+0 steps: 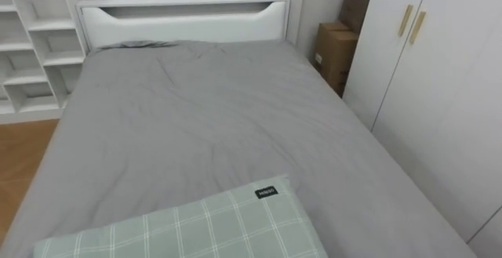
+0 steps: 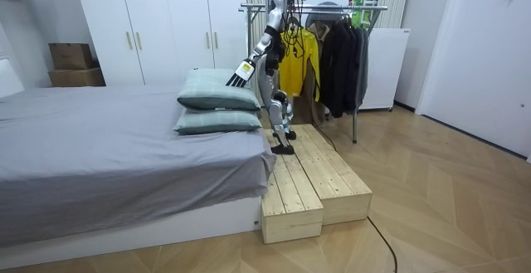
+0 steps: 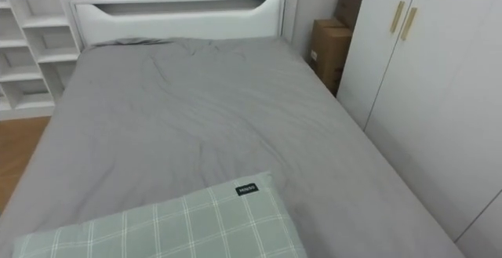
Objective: Hang clothes
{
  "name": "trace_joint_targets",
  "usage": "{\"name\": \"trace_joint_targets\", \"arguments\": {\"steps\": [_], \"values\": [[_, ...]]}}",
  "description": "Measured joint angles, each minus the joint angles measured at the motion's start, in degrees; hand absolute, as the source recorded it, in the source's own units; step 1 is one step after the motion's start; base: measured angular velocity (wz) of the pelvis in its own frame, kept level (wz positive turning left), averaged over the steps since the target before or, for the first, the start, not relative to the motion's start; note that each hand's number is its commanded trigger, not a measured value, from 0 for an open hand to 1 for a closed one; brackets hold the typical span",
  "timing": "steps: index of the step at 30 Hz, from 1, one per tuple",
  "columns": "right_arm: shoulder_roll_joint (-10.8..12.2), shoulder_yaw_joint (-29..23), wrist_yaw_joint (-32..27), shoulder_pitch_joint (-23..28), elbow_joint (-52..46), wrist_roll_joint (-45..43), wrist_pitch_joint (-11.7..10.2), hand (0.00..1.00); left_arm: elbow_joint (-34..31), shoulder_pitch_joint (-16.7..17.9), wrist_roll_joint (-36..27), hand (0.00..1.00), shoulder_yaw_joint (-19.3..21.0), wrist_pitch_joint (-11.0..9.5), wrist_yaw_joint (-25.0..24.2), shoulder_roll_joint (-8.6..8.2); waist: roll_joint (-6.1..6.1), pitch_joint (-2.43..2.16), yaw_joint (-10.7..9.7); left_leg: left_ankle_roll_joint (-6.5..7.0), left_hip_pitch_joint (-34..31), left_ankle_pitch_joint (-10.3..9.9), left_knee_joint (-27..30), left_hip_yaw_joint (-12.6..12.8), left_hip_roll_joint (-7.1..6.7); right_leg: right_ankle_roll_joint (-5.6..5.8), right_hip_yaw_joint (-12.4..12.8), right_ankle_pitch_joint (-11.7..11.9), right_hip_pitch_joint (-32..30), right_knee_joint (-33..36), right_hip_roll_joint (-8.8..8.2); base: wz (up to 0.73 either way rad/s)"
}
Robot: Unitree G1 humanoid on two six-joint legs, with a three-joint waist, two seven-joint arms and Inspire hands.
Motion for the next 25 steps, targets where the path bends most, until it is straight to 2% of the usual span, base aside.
{"name": "trace_joint_targets", "arguments": {"steps": [25], "values": [[-0.3, -0.1, 0.0, -0.2, -0.4, -2.1, -0.2, 0.0, 0.0, 0.2, -0.3, 0.0, -0.7, 0.0, -3.2, -0.16, 0.94, -0.01, -0.1, -0.09, 0.0, 0.1, -0.1, -0.2, 0.0, 0.0, 0.1, 0.0, 0.2, 0.0, 0.05, 0.0]]}}
